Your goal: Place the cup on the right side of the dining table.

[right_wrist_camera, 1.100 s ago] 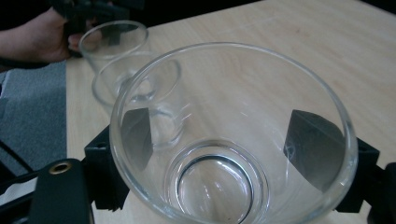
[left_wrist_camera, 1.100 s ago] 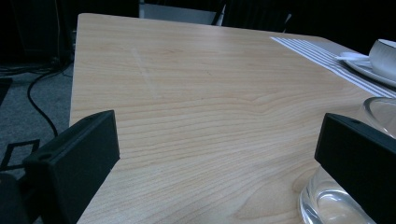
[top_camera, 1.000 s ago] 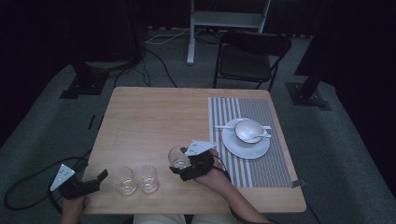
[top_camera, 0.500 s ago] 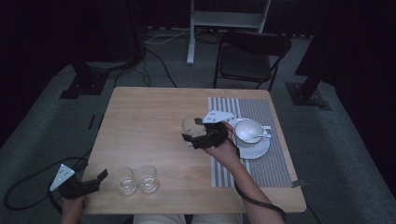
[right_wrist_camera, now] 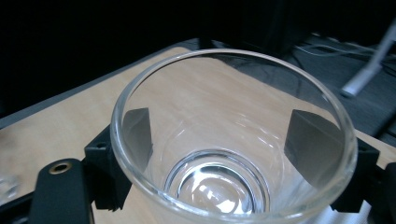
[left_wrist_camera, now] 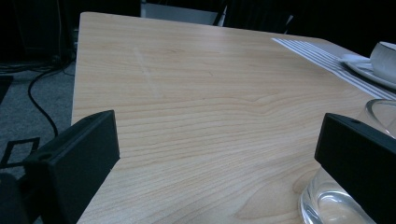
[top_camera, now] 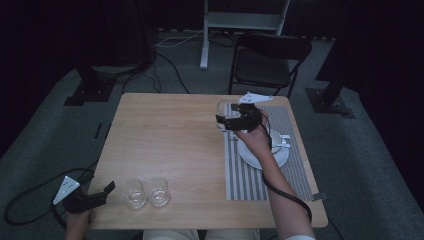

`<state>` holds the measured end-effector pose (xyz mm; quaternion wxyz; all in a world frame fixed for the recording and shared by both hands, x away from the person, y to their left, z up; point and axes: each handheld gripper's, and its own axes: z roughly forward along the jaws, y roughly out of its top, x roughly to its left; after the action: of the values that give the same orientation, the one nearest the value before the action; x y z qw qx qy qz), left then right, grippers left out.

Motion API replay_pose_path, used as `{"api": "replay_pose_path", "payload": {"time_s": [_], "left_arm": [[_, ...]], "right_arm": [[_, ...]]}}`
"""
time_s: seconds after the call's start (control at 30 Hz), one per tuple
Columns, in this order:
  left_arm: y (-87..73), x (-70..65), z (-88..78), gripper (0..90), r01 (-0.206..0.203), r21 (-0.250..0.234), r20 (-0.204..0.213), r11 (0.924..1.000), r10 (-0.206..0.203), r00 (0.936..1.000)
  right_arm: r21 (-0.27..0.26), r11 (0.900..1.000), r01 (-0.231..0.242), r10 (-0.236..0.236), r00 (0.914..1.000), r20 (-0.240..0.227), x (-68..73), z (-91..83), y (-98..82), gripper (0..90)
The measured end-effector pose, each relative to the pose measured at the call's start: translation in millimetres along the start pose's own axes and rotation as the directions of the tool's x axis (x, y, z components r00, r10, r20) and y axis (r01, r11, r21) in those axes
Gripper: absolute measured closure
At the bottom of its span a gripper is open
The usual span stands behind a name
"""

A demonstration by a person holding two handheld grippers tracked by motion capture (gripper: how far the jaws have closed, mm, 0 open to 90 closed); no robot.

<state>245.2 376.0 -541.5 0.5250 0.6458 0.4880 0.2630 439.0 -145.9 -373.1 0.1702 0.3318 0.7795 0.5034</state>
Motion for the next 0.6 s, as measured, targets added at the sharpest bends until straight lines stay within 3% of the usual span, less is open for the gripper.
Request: {"api": "replay_pose_path", "payload": {"time_s": [0.23, 0.3, 0.4, 0.47, 0.6], "left_arm": [[0.1, 0.7, 0.0, 0.2, 0.003, 0.002, 0.002, 1.0000, -0.003, 1.0000], [0.0, 0.6, -0.1, 0.2, 0.004, 0.001, 0.002, 1.0000, -0.004, 1.0000], [0.0, 0.9, -0.1, 0.2, 0.004, 0.002, 0.003, 1.0000, -0.004, 1.0000], [0.0, 0.9, -0.1, 0.2, 0.004, 0.002, 0.003, 1.0000, -0.004, 1.0000], [0.0, 1.0, -0.3, 0.2, 0.005, 0.004, 0.004, 1.0000, -0.005, 1.0000]], "right_arm": [[0.044, 0.996, -0.073, 0.069, 0.9934, 0.092, -41.7, 11.2, -1.4, 19.5], [0.050, 0.995, -0.086, 0.079, 0.9890, 0.125, -52.0, 15.0, -2.1, 19.5], [0.063, 0.987, -0.145, 0.133, 0.9762, 0.172, -71.9, 22.7, -4.6, 19.5], [0.067, 0.986, -0.151, 0.137, 0.9741, 0.180, -74.8, 24.0, -4.9, 19.5], [0.084, 0.967, -0.239, 0.212, 0.9455, 0.247, -104.3, 37.7, -10.7, 19.5]]}}
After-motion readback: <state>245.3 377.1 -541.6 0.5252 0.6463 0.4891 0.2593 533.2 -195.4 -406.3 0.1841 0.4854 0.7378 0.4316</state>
